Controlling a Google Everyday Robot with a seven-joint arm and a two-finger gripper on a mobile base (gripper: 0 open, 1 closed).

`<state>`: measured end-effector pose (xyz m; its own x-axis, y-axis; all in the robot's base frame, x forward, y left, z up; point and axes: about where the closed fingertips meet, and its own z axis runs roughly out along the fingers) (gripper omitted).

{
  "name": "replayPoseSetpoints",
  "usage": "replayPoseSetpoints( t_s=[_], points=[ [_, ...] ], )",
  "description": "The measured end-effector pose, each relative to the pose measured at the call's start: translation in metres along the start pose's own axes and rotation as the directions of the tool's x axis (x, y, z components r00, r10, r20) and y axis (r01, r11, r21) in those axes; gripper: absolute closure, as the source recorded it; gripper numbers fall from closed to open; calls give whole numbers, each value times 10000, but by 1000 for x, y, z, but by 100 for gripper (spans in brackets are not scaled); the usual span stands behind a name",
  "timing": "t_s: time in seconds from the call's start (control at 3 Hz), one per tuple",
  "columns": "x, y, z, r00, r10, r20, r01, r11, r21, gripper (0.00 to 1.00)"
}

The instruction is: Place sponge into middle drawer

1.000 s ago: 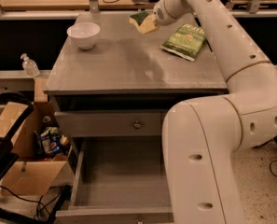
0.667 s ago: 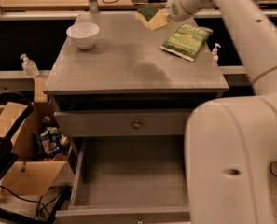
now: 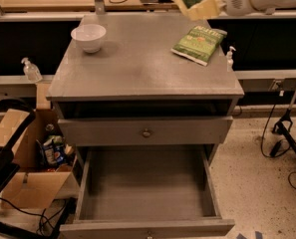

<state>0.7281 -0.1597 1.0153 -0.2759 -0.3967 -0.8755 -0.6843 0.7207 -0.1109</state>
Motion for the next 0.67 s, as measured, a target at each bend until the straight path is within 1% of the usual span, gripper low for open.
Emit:
replayPoseSetpoints(
  t_s=[0.33, 0.67],
  points=[
    [33, 47, -42, 9992, -384, 122, 391, 9970, -665, 100],
    [117, 89, -60, 9942, -123, -1069, -42, 9882, -1529, 100]
  ],
)
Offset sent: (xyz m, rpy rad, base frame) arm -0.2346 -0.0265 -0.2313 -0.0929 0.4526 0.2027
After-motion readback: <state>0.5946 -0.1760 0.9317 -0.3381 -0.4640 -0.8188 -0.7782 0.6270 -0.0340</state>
